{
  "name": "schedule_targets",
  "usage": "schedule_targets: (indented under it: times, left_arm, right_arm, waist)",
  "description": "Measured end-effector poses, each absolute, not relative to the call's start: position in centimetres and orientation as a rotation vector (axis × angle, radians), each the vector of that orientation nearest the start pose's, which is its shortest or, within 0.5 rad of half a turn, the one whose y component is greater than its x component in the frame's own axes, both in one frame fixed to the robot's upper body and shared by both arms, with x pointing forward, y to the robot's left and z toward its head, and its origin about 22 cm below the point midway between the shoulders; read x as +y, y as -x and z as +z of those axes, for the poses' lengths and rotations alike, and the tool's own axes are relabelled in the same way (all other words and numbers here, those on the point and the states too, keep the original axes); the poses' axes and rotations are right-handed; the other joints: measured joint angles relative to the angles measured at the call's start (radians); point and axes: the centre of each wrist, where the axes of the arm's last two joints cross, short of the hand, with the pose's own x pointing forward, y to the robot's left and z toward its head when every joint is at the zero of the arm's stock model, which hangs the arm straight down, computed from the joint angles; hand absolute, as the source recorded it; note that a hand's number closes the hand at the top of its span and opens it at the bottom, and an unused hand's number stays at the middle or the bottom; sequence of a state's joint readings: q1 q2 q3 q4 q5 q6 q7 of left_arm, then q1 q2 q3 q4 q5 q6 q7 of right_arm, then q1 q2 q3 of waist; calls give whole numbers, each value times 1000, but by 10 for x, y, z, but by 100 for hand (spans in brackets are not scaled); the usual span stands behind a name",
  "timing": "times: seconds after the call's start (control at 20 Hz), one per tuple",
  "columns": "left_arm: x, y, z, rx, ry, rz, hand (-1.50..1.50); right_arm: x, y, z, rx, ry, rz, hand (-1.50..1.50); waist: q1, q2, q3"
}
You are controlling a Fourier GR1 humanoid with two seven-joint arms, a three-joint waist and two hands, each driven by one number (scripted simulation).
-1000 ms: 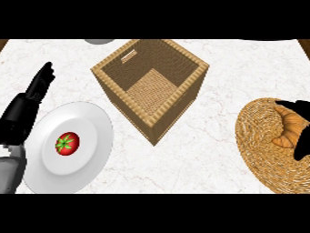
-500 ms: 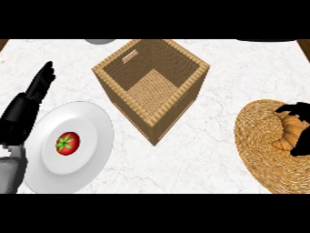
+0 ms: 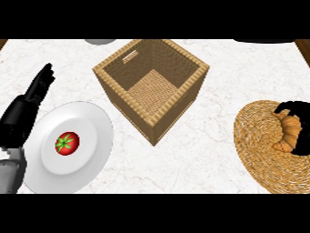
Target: Pick the croissant from the placemat and place it in the basket
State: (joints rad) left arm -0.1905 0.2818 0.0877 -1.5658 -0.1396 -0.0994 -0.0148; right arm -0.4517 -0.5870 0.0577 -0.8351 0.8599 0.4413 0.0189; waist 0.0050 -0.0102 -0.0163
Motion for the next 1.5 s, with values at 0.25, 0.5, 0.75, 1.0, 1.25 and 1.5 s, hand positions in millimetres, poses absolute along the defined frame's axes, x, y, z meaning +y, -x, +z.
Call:
schedule_targets:
  times: [0.25,0.5,0.75,1.0,1.25,1.5]
  left_arm:
    - [302,-278,68,-1706,-317,-357,0]
    - [309,-272,64,-1680,-345,-336,0]
    - [309,-272,64,-1680,-359,-327,0]
    - [312,-272,66,-1684,-355,-329,0]
    - [302,-276,70,-1693,-325,-348,0]
    - [298,-282,72,-1710,-307,-363,0]
  right_arm:
    - [-359,-322,17,-653,872,1093,150]
    - [-326,-298,9,-636,1069,905,150]
    - [-284,-281,40,-782,1241,700,150]
    - [-239,-268,103,-1132,1275,419,150]
    - [-198,-238,176,-1409,1240,258,150]
    - [-163,-218,240,-1579,1202,246,150]
  waist:
    - [-33,-14,-4]
    - [-71,-24,-3]
    - [-81,-20,7]
    - [-69,-18,12]
    - [-44,-10,13]
    - [-17,0,13]
